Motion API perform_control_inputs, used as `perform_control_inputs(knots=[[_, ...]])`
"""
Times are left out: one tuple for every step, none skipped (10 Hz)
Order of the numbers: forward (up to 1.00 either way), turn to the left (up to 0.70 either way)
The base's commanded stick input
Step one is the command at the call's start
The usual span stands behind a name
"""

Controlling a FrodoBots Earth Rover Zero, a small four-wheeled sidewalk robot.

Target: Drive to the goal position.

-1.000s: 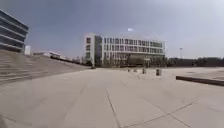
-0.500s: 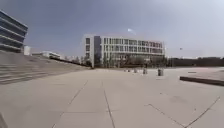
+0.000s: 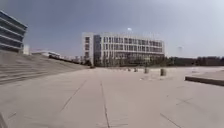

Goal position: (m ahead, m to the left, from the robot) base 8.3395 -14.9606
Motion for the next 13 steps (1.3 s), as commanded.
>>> perform_control_inputs(knots=[[0.70, 0.02], [0.70, 0.02], [0.70, 0.02], [0.70, 0.02], [0.70, 0.02], [0.70, 0.02], [0.70, 0.02], [0.70, 0.02], [0.70, 0.02], [0.70, 0.02], [0.70, 0.02], [0.70, 0.02], [0.70, 0.02]])
